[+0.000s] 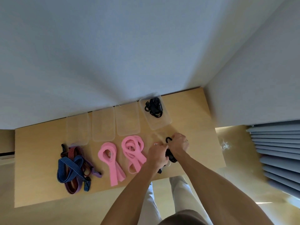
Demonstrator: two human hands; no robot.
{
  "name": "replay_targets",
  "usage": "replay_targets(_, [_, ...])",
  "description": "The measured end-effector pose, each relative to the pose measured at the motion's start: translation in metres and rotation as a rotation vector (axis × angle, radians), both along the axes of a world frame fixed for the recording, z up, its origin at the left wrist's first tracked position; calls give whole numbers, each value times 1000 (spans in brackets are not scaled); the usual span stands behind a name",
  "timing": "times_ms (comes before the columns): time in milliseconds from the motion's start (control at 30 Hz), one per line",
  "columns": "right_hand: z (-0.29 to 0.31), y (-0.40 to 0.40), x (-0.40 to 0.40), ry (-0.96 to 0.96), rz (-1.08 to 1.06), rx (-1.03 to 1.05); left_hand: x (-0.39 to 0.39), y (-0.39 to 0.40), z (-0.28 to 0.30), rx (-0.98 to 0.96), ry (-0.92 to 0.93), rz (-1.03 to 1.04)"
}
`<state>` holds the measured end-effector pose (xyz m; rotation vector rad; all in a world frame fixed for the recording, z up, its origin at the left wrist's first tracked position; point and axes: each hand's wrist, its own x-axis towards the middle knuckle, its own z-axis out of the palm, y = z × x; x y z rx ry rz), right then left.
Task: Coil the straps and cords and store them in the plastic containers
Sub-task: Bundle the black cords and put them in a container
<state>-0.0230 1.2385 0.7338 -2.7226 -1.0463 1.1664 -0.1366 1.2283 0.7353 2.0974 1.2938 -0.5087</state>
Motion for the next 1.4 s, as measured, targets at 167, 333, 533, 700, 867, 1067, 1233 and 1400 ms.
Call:
replay_targets(167, [21, 1, 3, 155, -88, -45, 0, 9, 20, -52, -95, 183])
replay_targets(333, [80, 21, 0, 277, 19, -28, -6, 13, 64, -202, -359, 467])
replay_targets(533, [192, 43, -26, 390, 78, 203, -32, 28, 143, -168, -836, 876])
replay_targets(700, [270, 50, -55, 287, 117, 443, -60, 33, 205, -110, -1057, 732])
replay_targets(867, [324, 42, -78, 350, 47, 680, -80, 31, 251, -64, -1157, 743])
replay_targets(1067, [323, -16, -112, 751, -234, 959, -103, 31, 309, -93, -1329, 780])
replay_targets(1233, [312, -32, -128, 1041, 90, 725, -129, 38, 340, 80, -1336, 771])
replay_targets(1400, [298, -33, -138, 893, 164, 688, -146, 48, 371, 316, -1434, 721])
